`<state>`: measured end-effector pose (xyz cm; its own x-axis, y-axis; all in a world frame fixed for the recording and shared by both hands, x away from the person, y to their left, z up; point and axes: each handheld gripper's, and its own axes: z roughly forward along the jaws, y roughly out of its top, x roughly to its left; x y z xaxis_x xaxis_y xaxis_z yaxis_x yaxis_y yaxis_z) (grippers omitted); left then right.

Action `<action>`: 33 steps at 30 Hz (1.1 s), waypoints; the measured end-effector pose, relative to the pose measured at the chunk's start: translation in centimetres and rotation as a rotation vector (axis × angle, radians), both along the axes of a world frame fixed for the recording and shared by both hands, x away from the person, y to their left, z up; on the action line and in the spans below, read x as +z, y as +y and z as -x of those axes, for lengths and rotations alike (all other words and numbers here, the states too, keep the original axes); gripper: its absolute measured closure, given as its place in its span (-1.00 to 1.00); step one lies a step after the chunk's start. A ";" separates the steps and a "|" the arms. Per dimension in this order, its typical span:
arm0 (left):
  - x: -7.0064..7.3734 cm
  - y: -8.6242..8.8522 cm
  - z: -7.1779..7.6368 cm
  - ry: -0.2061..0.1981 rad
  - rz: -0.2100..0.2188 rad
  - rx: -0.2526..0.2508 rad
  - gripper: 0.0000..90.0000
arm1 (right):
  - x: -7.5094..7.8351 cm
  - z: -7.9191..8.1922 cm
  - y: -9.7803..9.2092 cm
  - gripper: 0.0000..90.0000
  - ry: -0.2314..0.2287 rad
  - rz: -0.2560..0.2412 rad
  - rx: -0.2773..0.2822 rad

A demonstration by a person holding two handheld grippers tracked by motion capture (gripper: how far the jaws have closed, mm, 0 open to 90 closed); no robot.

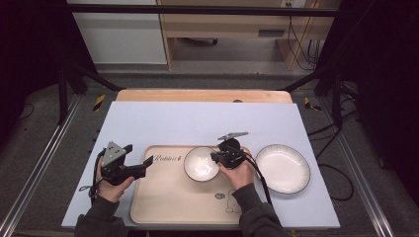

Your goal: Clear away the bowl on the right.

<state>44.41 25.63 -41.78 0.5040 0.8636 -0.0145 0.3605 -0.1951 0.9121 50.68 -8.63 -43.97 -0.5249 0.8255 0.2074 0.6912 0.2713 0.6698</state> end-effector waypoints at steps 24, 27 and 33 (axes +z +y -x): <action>0.0 0.0 0.0 -0.001 -0.001 -0.001 -0.70 | -0.9 -0.5 -0.5 0.82 0.005 -0.008 -0.007; 0.0 0.0 0.0 -0.001 -0.002 -0.001 -0.70 | -0.9 -0.5 -0.5 0.81 -0.005 -0.006 -0.005; 0.0 0.0 0.0 -0.002 -0.002 -0.001 -0.70 | -0.8 -0.4 -0.6 0.71 -0.027 -0.001 0.001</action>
